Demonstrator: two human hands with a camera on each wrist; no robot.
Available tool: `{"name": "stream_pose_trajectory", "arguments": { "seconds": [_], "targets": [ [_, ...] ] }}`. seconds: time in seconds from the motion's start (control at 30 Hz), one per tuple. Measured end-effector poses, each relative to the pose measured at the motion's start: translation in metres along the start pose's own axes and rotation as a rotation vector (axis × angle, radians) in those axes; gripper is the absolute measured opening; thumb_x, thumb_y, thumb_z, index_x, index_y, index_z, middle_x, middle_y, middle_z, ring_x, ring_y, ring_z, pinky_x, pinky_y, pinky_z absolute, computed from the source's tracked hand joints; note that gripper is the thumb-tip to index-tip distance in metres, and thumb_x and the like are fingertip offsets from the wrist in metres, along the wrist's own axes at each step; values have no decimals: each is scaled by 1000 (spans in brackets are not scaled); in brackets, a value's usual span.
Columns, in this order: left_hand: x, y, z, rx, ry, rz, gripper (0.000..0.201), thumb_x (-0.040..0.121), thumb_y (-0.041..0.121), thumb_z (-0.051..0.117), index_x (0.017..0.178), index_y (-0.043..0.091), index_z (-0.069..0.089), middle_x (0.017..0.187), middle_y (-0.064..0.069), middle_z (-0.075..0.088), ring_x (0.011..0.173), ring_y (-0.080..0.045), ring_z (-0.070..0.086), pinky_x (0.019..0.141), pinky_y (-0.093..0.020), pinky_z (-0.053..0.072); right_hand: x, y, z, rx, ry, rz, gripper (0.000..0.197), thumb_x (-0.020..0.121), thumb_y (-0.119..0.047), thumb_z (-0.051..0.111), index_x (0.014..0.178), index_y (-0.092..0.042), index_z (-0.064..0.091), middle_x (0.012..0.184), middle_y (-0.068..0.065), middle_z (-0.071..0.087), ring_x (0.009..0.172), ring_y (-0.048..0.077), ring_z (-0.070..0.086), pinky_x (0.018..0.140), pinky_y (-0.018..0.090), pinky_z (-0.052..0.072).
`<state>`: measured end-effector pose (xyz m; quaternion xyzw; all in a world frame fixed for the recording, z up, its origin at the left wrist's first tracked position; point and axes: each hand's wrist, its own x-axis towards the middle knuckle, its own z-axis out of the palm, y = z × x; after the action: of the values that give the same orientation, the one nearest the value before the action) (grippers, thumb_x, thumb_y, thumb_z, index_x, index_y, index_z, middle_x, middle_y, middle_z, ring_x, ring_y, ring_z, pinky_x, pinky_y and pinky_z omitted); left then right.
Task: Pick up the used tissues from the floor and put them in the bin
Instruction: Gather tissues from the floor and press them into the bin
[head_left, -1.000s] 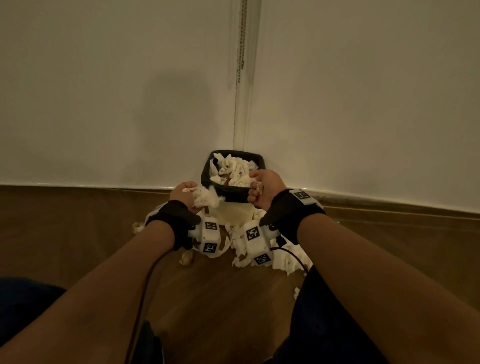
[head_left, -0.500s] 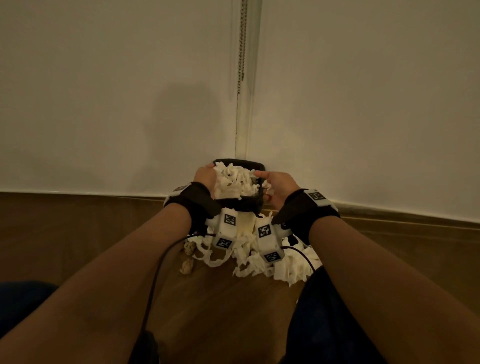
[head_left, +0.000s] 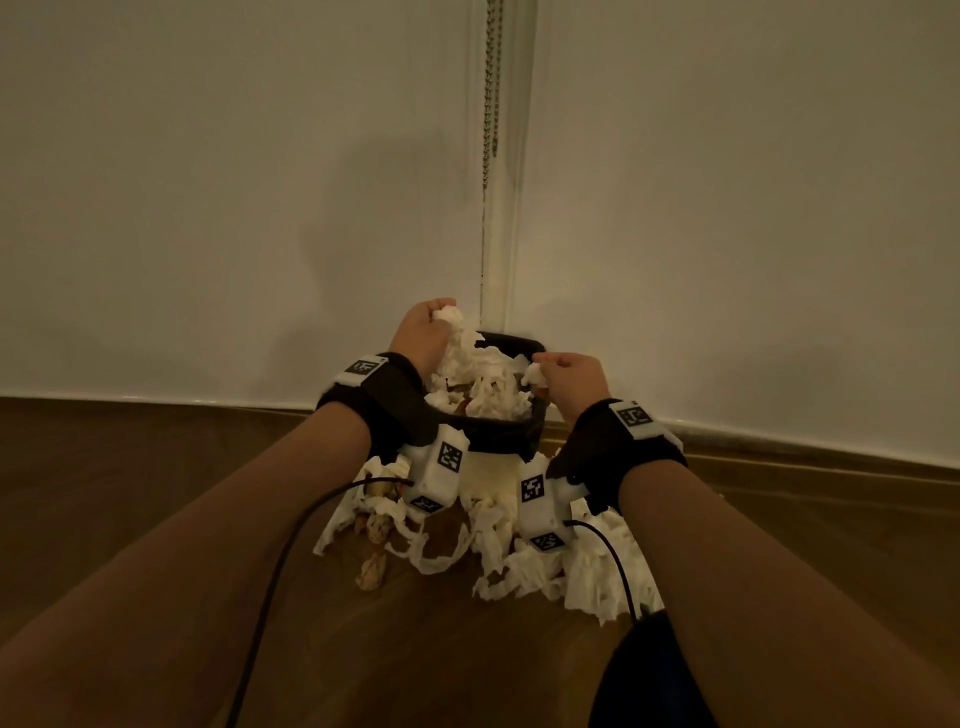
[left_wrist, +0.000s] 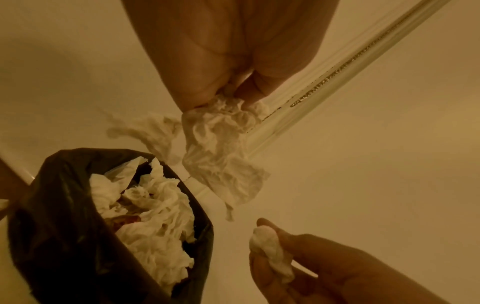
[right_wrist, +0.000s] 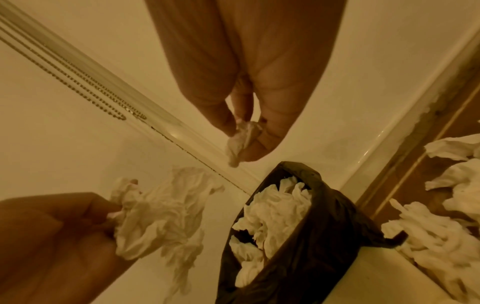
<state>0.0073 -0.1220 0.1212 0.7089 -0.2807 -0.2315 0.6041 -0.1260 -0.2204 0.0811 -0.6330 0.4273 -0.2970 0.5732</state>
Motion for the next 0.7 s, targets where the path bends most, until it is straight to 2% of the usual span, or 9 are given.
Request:
{"name": "stream_pose_trajectory", "arguments": {
  "seconds": [0.1,0.17,0.23,0.37,0.47,0.53,0.63,0.67,0.7],
  "targets": [
    [14,-16,2,-10,42,-43,41,95,4,40,135,11,34,116,-9,46,88,-16,51,80,-27,47,9,7,11,-24,-31,-21,28,91,0,47,113,-2,65,100,13,63,85,20,61,89,38,54],
    [21,-28,4,10,24,-64,41,95,6,43,135,9,33,122,-11,46,99,-21,53,88,-29,46,13,11,18,-53,-10,-53,24,89,1,52,108,-4,66,95,13,62,82,21,63,87,39,55],
    [28,-40,7,60,2,-58,35,95,6,44,130,5,43,128,-16,49,115,-29,51,100,-34,43,16,15,26,-62,26,-62,17,87,1,56,100,-4,66,92,13,62,86,26,65,84,41,56],
    [37,-63,6,340,-32,23,32,95,7,44,124,3,56,129,-21,51,117,-31,52,104,-31,39,27,26,37,-120,83,-58,11,88,1,59,84,-3,69,98,15,69,89,24,66,79,35,57],
    [35,-80,5,547,-80,153,32,94,3,42,120,3,61,119,-22,59,110,-32,55,97,-32,43,31,33,42,-415,71,-99,21,93,-11,53,97,-3,72,104,12,69,98,25,64,89,29,50],
    [32,-90,7,678,-96,193,34,94,4,41,122,5,59,120,-20,58,110,-31,54,94,-32,41,28,34,47,-527,35,-56,30,97,-14,43,107,-2,69,113,16,64,105,27,59,86,28,43],
    [29,-103,9,770,-156,178,35,95,7,40,128,9,54,127,-16,54,116,-30,51,96,-31,38,27,38,57,-636,-64,-47,31,97,-15,40,122,-7,57,125,15,54,115,30,50,79,24,39],
    [30,-105,11,812,-196,156,36,95,8,40,129,11,52,128,-16,54,117,-30,51,98,-33,39,23,36,59,-655,-120,-37,31,98,-17,37,122,-8,56,126,14,54,117,29,48,84,22,38],
    [30,-108,11,866,-235,138,38,95,8,40,131,14,50,129,-15,54,117,-30,52,99,-35,41,21,35,62,-695,-183,-40,32,100,-18,34,122,-7,55,126,13,55,119,29,46,94,24,36]
  ]
}}
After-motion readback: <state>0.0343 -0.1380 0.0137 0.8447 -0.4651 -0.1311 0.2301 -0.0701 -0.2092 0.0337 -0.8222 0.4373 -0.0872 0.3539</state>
